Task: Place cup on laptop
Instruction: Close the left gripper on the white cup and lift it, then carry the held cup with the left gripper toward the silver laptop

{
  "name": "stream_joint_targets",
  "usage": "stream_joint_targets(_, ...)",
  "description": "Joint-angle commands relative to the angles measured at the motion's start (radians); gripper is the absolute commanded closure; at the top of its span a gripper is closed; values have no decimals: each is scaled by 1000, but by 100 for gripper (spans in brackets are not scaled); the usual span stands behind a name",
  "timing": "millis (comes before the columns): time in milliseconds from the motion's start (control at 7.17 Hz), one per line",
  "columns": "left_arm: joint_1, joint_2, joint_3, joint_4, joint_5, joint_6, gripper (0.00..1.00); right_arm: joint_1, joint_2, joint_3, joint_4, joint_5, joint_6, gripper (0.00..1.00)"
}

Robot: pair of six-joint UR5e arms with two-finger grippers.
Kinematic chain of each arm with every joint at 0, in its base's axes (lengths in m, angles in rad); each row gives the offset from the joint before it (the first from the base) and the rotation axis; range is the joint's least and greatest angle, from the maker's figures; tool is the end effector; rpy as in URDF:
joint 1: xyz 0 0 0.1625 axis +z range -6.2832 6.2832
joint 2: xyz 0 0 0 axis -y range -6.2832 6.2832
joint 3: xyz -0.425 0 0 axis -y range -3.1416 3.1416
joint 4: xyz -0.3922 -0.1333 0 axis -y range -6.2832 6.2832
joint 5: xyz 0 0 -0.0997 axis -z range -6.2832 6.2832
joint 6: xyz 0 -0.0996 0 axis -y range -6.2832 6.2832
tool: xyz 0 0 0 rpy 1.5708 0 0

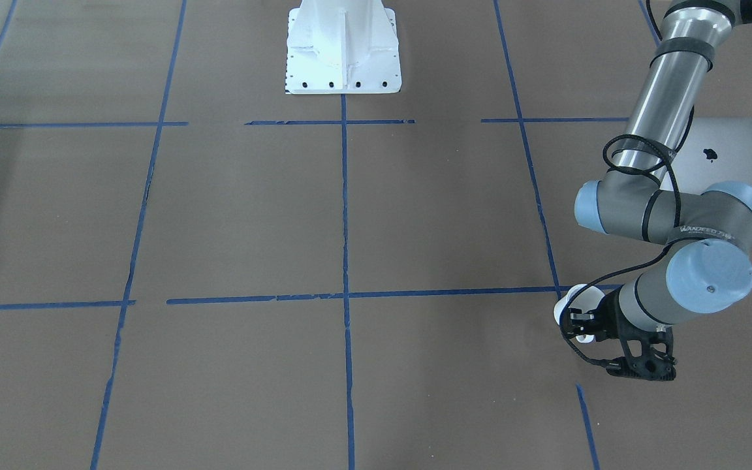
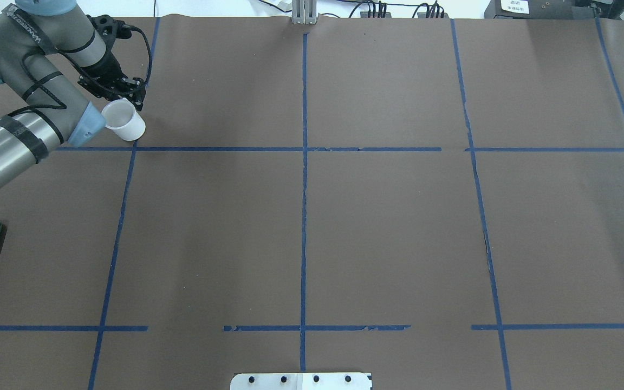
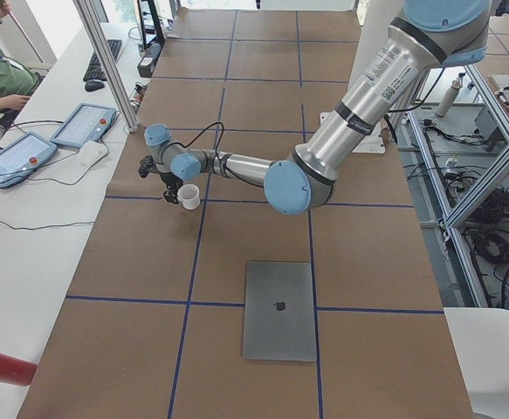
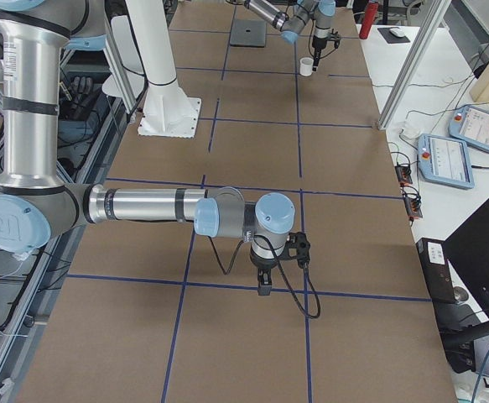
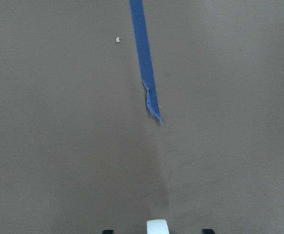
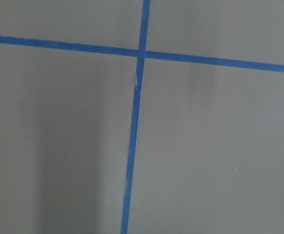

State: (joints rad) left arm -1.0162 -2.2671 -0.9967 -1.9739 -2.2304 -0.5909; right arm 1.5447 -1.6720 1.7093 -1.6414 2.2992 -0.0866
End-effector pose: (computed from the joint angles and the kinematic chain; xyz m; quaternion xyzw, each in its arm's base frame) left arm 0.3533 -0.7076 0.4589 0.0370 0.3960 0.0675 0.9150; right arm 0.0553 -0.4478 0.6483 -0.0048 -0.3565 -0.0467 0.9331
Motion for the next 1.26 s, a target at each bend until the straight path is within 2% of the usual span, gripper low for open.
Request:
stream_joint_targets(0, 1, -2, 1, 10, 0, -1, 100, 0, 0, 0, 0, 0, -1, 0)
stream_joint_targets(419, -36, -5, -42, 68, -6, -1, 100, 0, 0, 1, 0, 0, -1, 0)
stream_joint_targets(698, -93, 3, -207, 267, -6, 17, 100, 0, 0, 0, 0, 0, 1, 0)
stream_joint_targets(837, -104, 82, -346, 326, -5, 17, 100, 0, 0, 1, 0, -1, -1, 0)
stream_joint_targets(1116, -137, 289, -588, 329, -2, 19, 100, 0, 0, 0, 0, -1, -1, 0)
